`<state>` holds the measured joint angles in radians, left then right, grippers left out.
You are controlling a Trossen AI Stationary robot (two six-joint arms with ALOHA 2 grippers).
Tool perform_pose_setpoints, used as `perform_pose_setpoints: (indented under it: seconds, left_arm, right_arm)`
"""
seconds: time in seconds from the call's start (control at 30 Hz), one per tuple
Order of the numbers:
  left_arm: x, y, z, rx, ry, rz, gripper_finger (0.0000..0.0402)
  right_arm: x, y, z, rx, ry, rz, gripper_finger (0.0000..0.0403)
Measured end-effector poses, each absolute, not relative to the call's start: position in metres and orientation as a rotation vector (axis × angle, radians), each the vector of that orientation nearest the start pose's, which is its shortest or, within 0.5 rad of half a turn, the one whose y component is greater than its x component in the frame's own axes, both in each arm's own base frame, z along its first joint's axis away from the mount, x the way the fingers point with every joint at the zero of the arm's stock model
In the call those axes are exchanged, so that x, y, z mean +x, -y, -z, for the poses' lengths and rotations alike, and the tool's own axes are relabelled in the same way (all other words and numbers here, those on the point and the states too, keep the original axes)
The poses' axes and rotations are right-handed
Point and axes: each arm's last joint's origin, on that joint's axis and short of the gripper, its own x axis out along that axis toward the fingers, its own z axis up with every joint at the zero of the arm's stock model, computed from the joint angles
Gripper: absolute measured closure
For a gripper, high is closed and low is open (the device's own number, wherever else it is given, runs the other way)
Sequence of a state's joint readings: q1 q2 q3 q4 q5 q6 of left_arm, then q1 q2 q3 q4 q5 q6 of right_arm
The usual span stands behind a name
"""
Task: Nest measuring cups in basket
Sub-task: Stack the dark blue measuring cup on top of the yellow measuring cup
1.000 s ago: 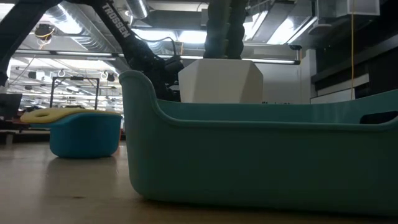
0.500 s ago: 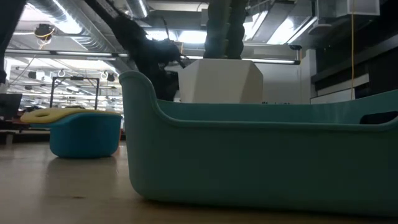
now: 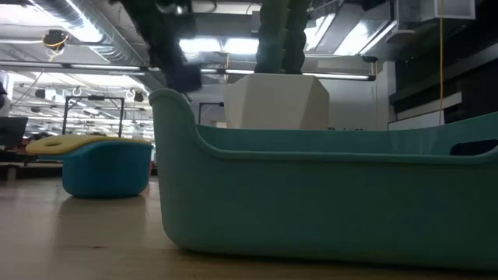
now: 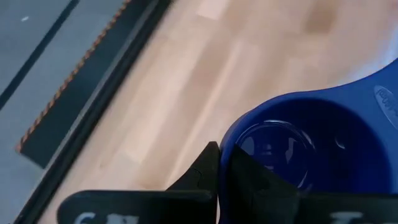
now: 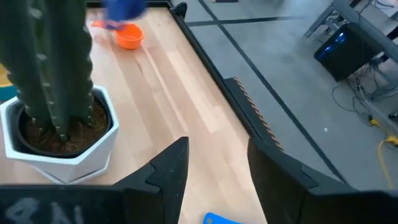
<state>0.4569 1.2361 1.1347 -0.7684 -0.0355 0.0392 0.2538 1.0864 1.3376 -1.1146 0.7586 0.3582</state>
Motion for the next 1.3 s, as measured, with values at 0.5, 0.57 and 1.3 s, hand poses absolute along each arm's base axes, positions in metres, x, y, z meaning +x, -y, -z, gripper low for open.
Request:
perform_pose_setpoints:
  seconds: [0.5, 0.57, 1.3]
  left_arm:
    - [0.213, -0.018, -0.33, 0.008, -0.872, -0.091, 0.0396]
    - [0.216, -0.009, -0.328, 0.027, -0.885, -0.05, 0.0396]
    - [0.268, 0.044, -0.264, 0.435, -1.126, 0.328, 0.0395]
  right_arm:
    - [0.165, -0.014, -0.323, 0.133, -0.674, 0.614, 0.0232]
    - [0.169, -0.014, -0.313, 0.164, -0.671, 0.6, 0.0232]
    - [0.178, -0.018, -0.263, 0.27, -0.711, 0.53, 0.0232]
